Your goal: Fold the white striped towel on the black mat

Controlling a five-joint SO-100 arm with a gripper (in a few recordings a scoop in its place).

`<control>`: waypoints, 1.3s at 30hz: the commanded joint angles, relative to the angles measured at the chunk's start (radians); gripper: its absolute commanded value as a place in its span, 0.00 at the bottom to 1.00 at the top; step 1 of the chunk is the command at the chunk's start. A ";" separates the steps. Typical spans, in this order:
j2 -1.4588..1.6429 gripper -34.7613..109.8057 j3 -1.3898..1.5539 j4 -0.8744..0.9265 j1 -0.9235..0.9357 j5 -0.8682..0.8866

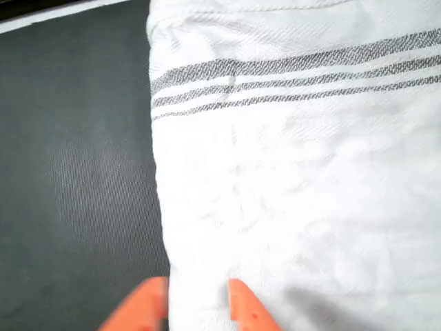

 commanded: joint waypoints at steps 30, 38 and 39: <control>0.388 0.25 0.371 0.247 -0.114 0.152; 0.388 0.25 0.371 0.247 -0.114 0.152; 0.388 0.25 0.371 0.247 -0.114 0.152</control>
